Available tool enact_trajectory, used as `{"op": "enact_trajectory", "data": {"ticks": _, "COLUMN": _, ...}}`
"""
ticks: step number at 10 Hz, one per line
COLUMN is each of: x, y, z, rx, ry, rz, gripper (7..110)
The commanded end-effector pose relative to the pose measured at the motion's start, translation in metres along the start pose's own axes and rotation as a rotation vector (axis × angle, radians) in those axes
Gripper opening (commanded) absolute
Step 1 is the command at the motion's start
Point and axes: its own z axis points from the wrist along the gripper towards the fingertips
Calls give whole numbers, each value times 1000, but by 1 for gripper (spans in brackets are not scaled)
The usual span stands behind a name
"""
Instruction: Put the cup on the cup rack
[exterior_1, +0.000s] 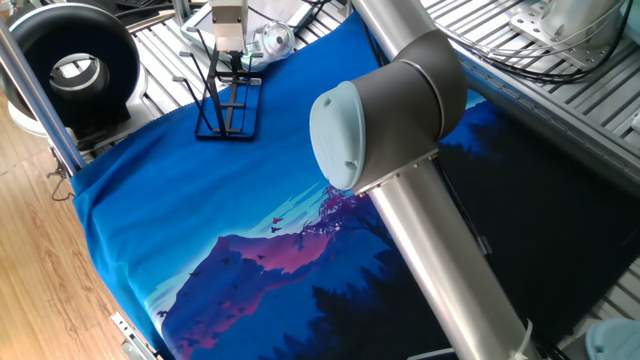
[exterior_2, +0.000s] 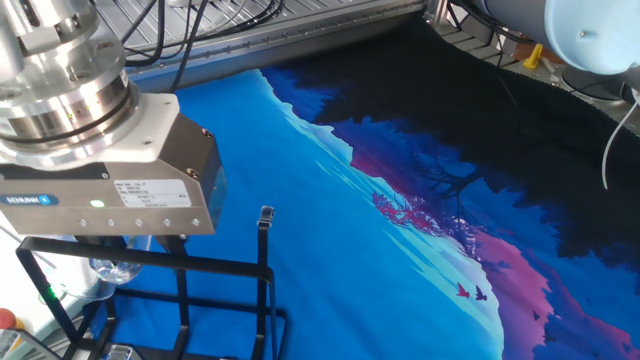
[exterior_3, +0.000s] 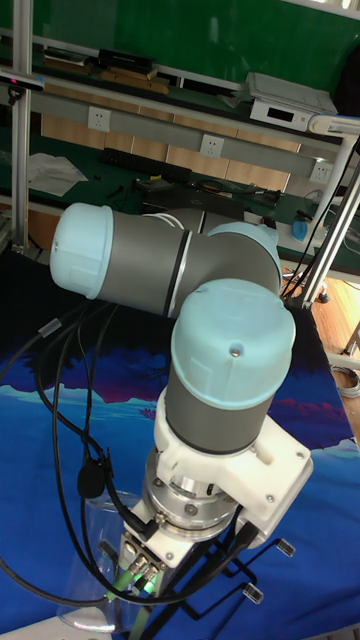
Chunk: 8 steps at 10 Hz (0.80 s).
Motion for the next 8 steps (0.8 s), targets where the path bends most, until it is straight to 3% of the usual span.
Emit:
{"op": "enact_trajectory", "data": {"ticks": 1, "x": -9, "y": 11, "z": -2, "rx": -24, "ry": -19, "rz": -17, "gripper": 66}}
{"op": "enact_trajectory", "data": {"ticks": 5, "x": -10, "y": 10, "z": -5, "rx": -8, "ry": -1, "rz": -10, "gripper": 66}}
{"op": "enact_trajectory", "data": {"ticks": 7, "x": 0, "y": 8, "z": -13, "rx": 14, "ry": 47, "rz": -7, "gripper": 66}}
{"op": "enact_trajectory", "data": {"ticks": 8, "x": 9, "y": 8, "z": -20, "rx": 23, "ry": 84, "rz": 5, "gripper": 88}}
